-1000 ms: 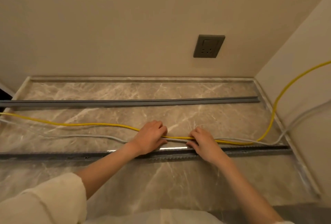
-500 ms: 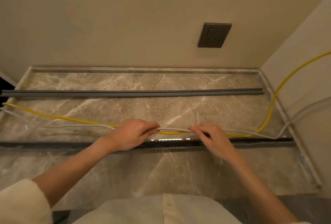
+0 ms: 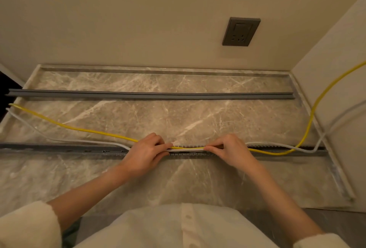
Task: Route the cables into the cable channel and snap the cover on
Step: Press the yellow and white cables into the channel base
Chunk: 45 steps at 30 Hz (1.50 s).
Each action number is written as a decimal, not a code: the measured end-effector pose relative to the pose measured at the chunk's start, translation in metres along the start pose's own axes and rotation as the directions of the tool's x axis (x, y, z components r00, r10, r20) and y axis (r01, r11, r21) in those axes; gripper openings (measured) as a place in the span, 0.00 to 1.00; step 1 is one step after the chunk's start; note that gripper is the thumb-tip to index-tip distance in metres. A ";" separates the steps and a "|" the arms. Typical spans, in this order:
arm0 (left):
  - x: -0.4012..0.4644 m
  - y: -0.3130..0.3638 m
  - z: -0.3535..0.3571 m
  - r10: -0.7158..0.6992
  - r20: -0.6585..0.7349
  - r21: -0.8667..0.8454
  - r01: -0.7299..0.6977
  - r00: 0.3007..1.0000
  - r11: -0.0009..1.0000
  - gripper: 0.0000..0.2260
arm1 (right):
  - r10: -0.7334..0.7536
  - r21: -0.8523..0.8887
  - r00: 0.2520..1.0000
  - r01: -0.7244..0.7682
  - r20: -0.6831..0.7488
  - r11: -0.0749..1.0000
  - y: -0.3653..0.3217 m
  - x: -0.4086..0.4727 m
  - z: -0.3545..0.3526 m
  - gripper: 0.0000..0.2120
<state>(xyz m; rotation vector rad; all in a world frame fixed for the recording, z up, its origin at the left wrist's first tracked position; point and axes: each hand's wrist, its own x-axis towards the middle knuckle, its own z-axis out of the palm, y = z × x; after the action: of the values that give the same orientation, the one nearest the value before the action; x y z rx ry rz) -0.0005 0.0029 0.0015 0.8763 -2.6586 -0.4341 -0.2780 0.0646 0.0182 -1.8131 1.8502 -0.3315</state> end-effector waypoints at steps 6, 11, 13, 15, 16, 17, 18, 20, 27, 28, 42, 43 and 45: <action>-0.008 -0.002 0.006 -0.037 -0.058 0.018 0.038 0.998 0.999 0.09 | 0.067 -0.112 0.998 -0.067 -0.004 0.991 -0.003 0.005 0.009 0.11; -0.004 -0.004 0.007 0.041 -0.064 0.064 -0.037 0.997 0.997 0.06 | 0.109 -0.142 0.994 -0.107 0.008 0.984 -0.006 0.007 0.010 0.12; -0.001 0.002 0.006 0.007 -0.038 0.017 -0.006 0.999 1.000 0.08 | 0.152 -0.117 0.988 -0.151 0.000 0.982 -0.007 0.008 0.010 0.13; 0.006 0.009 0.007 -0.007 0.029 0.016 0.007 1.000 1.000 0.15 | 0.189 -0.109 0.982 -0.191 -0.025 0.976 -0.008 0.008 0.011 0.15; 0.010 0.012 0.008 -0.012 0.069 0.017 0.011 0.998 1.000 0.19 | 0.204 -0.121 0.978 -0.207 -0.037 0.971 -0.009 0.009 0.011 0.15; 0.015 0.015 0.010 -0.013 0.105 0.014 0.012 0.994 1.000 0.21 | 0.217 -0.140 0.975 -0.222 -0.049 0.965 -0.010 0.010 0.011 0.16; 0.020 0.017 0.012 -0.017 0.136 0.008 0.016 0.991 1.000 0.21 | 0.230 -0.160 0.971 -0.236 -0.059 0.958 -0.011 0.011 0.011 0.17; 0.028 0.020 0.017 -0.031 0.180 -0.005 0.032 0.983 0.999 0.20 | 0.259 -0.194 0.963 -0.268 -0.075 0.944 -0.013 0.014 0.010 0.20; 0.030 0.000 0.011 -0.087 0.126 -0.006 0.088 0.988 0.996 0.13 | 0.206 -0.253 0.975 -0.222 -0.087 0.942 0.018 0.008 -0.017 0.27; 0.030 -0.008 0.007 -0.115 0.119 0.002 0.116 0.986 0.993 0.12 | 0.194 -0.241 0.978 -0.207 -0.075 0.948 0.026 0.006 -0.024 0.26; 0.064 0.002 0.006 -0.086 0.200 0.044 0.078 0.976 0.996 0.17 | 0.176 0.063 0.978 -0.170 -0.114 0.983 0.082 0.013 -0.056 0.12; 0.071 0.009 0.011 -0.055 0.208 0.032 0.049 0.977 0.998 0.17 | 0.188 0.058 0.974 -0.182 -0.130 0.982 0.081 0.014 -0.056 0.12; 0.088 0.024 0.023 -0.010 0.206 0.005 0.009 0.979 1.000 0.17 | 0.205 0.055 0.965 -0.199 -0.165 0.979 0.079 0.015 -0.055 0.12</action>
<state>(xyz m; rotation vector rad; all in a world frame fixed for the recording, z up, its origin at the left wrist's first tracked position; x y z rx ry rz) -0.0886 -0.0288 0.0068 0.8898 -2.8436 -0.5503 -0.3734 0.0450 0.0205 -1.5959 2.1111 -0.4539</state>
